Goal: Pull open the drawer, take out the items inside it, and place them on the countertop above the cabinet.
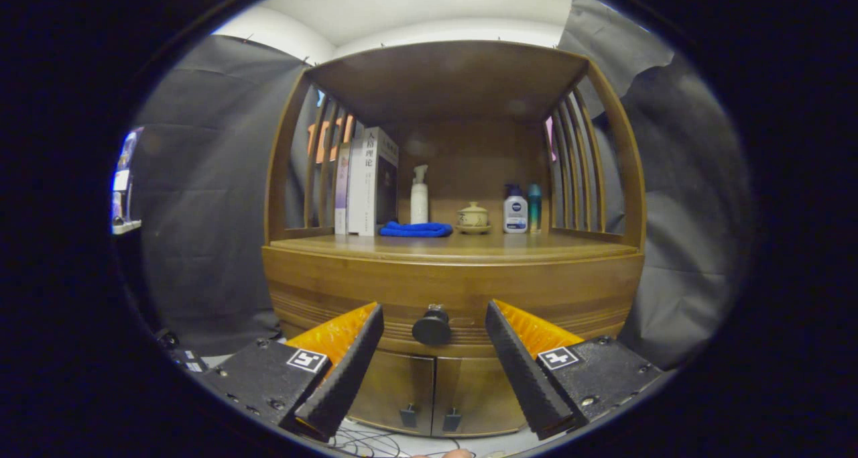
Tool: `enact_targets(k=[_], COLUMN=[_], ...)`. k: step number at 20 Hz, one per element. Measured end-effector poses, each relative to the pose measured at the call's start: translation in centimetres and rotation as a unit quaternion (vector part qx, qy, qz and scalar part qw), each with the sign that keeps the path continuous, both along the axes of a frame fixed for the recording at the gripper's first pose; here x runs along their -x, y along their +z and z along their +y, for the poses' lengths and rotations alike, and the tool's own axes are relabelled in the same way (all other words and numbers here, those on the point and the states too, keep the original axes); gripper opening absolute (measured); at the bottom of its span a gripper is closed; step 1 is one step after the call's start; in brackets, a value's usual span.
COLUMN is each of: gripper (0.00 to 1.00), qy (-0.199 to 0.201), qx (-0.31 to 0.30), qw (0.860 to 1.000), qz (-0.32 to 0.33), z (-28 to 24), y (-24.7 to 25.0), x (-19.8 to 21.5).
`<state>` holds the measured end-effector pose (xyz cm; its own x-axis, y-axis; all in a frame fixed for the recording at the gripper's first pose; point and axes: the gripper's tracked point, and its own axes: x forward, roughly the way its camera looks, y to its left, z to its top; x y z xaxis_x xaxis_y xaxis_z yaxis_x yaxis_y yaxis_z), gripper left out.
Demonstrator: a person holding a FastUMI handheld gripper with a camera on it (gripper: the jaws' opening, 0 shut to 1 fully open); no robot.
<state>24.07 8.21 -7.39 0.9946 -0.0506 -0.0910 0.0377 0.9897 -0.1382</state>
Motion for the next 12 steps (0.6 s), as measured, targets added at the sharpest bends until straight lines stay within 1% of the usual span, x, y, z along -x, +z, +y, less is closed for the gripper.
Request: enact_targets(k=[2,7,9,12], gripper=[0.99,0.99,0.97,0.80], qy=[-0.007,-0.018,-0.025,-0.030], qx=[0.009,0.002,0.008,0.010], qw=[1.000,0.999,0.999,0.998], qz=[0.009,0.040,0.037,0.050], z=[0.0,-0.2,-0.5,-0.6], y=[-1.0,-3.3,-3.3,-4.1], x=[-1.9,-4.0,-4.7,-5.3])
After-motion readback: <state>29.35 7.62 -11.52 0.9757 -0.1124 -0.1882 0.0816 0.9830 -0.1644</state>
